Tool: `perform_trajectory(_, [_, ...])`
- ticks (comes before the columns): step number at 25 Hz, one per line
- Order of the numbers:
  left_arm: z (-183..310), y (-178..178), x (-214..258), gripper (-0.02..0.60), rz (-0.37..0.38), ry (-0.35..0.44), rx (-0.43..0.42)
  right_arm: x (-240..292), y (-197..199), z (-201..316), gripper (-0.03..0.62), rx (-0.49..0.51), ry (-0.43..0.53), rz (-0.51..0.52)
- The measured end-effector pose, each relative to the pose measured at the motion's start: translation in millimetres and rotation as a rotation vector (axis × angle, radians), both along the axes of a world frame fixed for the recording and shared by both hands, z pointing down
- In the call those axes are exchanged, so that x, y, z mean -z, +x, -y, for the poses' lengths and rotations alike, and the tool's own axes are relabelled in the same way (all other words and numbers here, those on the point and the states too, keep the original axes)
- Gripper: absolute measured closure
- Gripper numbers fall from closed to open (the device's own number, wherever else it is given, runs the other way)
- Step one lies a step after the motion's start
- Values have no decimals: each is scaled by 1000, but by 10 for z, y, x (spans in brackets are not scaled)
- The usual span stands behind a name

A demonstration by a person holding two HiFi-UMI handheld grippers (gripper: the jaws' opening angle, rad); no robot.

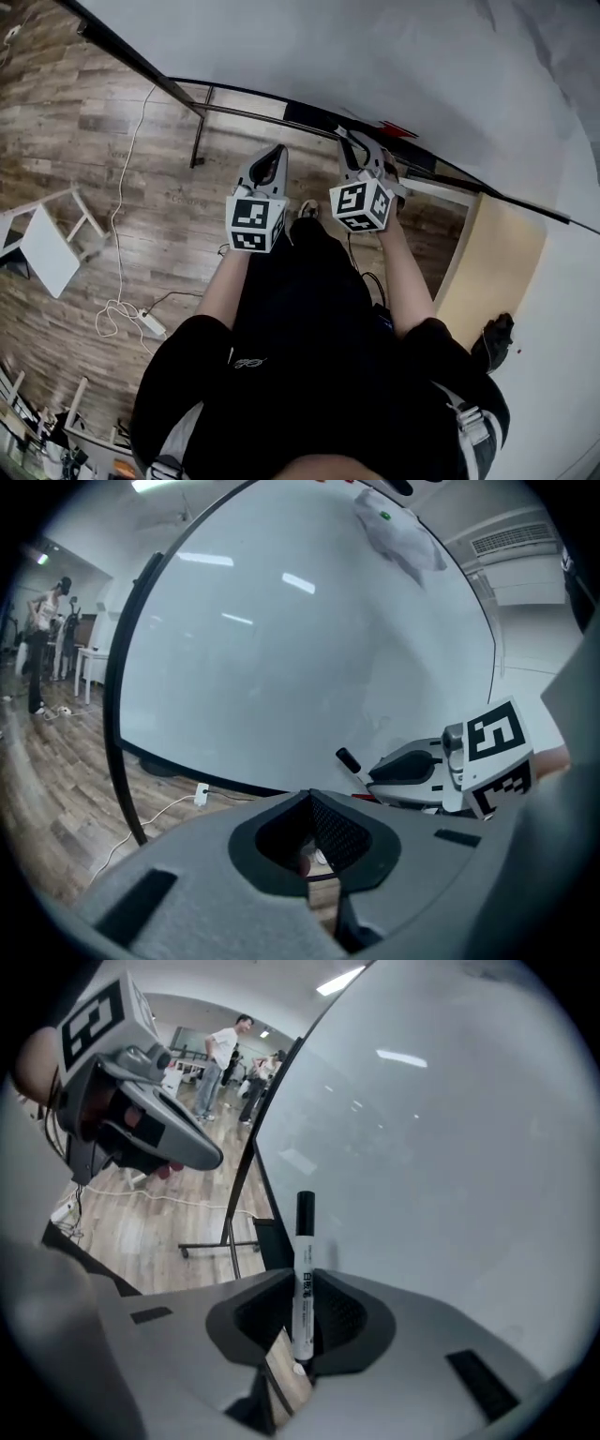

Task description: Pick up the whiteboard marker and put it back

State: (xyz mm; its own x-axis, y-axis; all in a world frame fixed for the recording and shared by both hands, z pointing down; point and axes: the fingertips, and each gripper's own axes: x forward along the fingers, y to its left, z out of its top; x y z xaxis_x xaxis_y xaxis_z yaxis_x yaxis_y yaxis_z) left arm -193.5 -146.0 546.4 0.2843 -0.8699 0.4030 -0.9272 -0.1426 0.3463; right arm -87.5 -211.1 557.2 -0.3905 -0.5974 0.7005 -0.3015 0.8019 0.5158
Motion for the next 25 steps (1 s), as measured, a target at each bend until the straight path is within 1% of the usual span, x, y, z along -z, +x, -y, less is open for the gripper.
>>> perform_trajectory(2, [71, 89, 53, 575, 13, 16, -37, 118, 89, -16, 542, -59, 6, 73])
perform_trajectory(4, [113, 169, 110, 575, 16, 27, -55, 229, 175, -38, 542, -110, 5, 144])
perform_trajectory(7, [129, 301, 200, 575, 19, 43, -70, 391, 303, -87, 542, -180, -8, 262])
perform_trajectory(11, [137, 524, 326, 575, 35, 74, -89, 576, 530, -154, 542, -289, -24, 448])
perform_trajectory(13, [108, 647, 402, 575, 41, 91, -89, 670, 670, -215, 542, -333, -19, 516])
perform_trajectory(18, [-80, 971, 581, 575, 55, 122, -81, 884, 1034, -464, 542, -382, 11, 631])
perform_trajectory(25, [-431, 1442, 844, 575, 84, 166, -104, 1145, 1508, -853, 542, -412, 62, 734])
